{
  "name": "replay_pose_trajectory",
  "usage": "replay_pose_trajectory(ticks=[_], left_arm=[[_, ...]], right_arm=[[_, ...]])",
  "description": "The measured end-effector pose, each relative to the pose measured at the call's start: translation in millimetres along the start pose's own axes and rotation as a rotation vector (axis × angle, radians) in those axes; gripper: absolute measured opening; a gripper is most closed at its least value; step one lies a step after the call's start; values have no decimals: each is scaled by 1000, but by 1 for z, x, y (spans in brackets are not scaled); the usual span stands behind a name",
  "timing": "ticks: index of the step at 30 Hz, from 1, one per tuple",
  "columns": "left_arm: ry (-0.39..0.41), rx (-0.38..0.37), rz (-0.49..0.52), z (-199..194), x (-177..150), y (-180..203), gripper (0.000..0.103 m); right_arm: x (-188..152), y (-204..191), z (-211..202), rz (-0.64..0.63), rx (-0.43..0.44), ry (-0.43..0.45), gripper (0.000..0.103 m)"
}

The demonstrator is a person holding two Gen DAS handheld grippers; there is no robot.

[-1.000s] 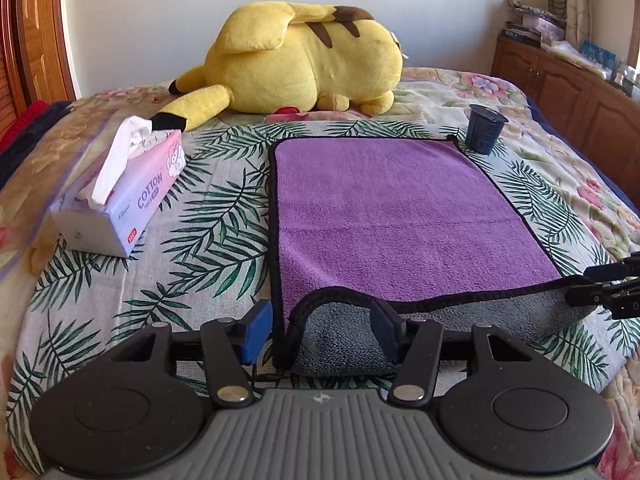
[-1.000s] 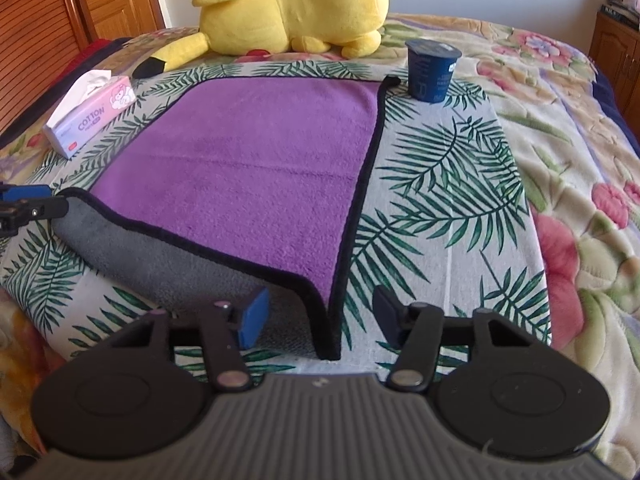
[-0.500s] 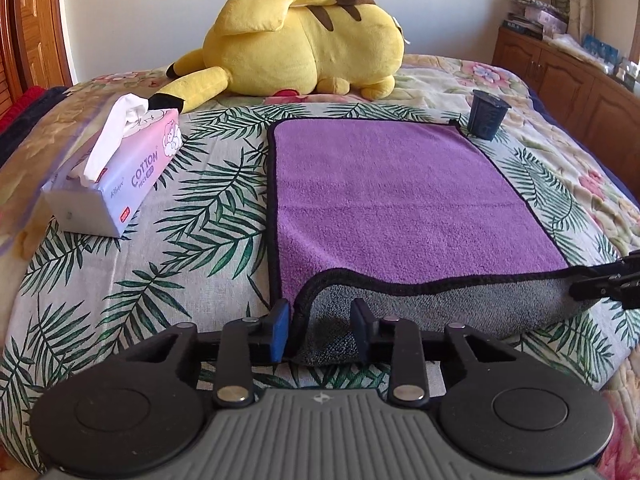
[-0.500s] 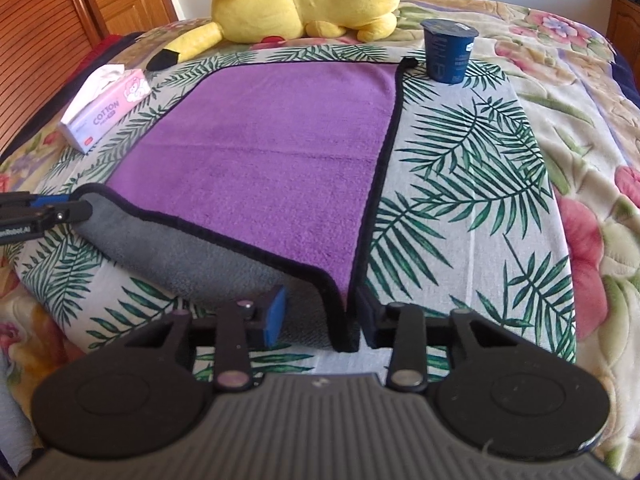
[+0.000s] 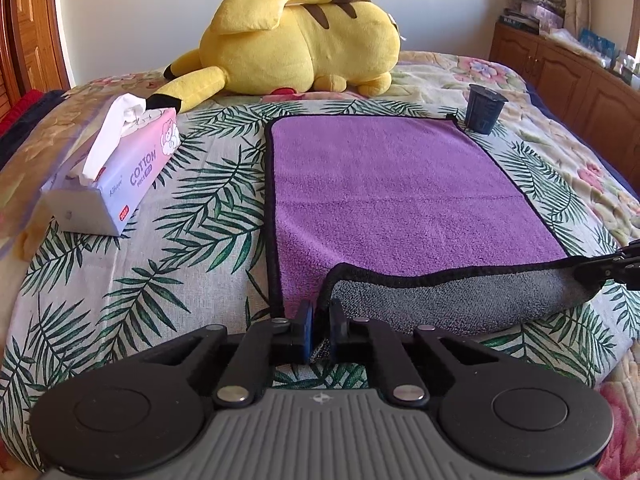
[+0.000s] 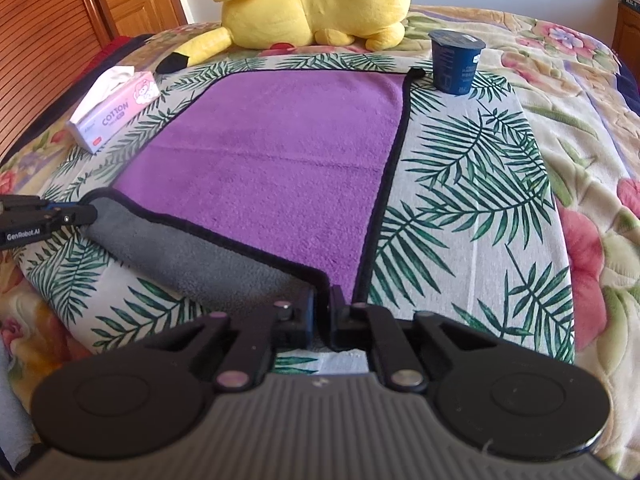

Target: Fold towel

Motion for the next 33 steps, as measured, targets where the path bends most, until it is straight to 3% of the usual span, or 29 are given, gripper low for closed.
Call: replay_pose_trajectory(ticks=[23, 33], left_arm=[[166, -30, -18, -35, 31, 8, 0], [189, -46, -50, -33, 43, 0, 0]], right_arm=[[23, -5, -20, -53, -15, 184, 3], [35, -8, -19, -91, -27, 231, 3]])
Point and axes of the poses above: each gripper's, at about its wrist camera, not at the fingertips, and z roughly the way its jaws point, y to its right, x to its top, the point moved 3 cm from there along z, roughly the way its jaws point, and after that the axes turned 9 degrees about y, right-handed, at the moved point
